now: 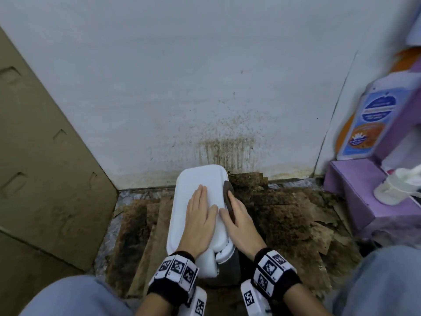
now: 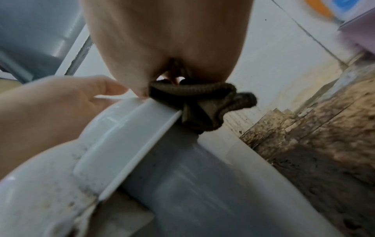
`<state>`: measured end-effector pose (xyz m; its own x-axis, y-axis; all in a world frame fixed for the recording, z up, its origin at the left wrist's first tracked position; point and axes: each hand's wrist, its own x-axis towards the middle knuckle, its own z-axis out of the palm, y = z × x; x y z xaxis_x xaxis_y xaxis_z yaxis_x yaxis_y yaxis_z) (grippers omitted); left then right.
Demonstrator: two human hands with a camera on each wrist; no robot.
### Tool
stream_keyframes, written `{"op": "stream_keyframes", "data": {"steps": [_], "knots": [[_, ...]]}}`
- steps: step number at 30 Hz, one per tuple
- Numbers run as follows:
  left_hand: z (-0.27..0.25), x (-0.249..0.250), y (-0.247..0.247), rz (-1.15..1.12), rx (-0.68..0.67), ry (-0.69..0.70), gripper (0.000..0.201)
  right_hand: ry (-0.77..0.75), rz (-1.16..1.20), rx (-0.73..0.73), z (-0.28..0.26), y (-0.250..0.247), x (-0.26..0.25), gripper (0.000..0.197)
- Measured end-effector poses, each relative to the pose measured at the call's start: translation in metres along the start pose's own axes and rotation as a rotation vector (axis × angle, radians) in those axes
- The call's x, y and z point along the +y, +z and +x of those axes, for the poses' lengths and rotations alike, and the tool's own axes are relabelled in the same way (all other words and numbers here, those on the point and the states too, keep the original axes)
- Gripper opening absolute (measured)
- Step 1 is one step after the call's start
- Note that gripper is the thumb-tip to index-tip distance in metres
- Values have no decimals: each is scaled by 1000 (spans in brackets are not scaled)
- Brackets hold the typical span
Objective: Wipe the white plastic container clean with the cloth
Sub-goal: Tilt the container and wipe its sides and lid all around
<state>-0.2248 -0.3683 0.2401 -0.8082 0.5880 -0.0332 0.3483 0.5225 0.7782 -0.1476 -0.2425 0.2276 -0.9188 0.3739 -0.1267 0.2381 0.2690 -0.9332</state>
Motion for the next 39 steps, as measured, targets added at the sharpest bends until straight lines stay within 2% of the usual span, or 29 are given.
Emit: {"op": "stream_keyframes", "data": {"steps": [2,4,6,10,12,15,18,23,25,28,32,35,39], "knots": [[-3,6,-5,-237,-18,-51,59,23,-16,-28,-2,-7,2,71],[-5,9,-14,-360,18,-84,57,45,-33,-33,-3,-14,3,78],[-5,5,-22,-323,83,-76,55,76,-47,-30,-2,-19,6,86],[-10,-19,-33,2,155,-99,55,140,-78,-52,1,-31,12,99],[-16,-26,-32,48,135,-231,66,152,-82,-66,1,-35,12,103],[-20,-33,-22,-107,59,-393,92,156,-89,-69,-1,-36,11,107],[-19,-43,-11,-193,43,-382,109,165,-74,-61,-2,-35,11,107],[-17,-41,-8,-219,46,-354,114,146,-29,-30,-7,-36,9,103],[-17,-39,-9,-225,35,-338,110,142,-7,-6,-10,-37,9,102],[-16,-38,-12,-229,26,-304,100,137,28,61,-13,-35,12,101],[-9,-26,-28,-204,-22,-268,121,130,89,221,-24,-20,10,97],[-1,-23,-41,-187,-88,-219,110,134,132,367,-35,3,14,98],[6,-35,-44,-84,-139,-230,115,158,114,400,-39,22,21,100]]}}
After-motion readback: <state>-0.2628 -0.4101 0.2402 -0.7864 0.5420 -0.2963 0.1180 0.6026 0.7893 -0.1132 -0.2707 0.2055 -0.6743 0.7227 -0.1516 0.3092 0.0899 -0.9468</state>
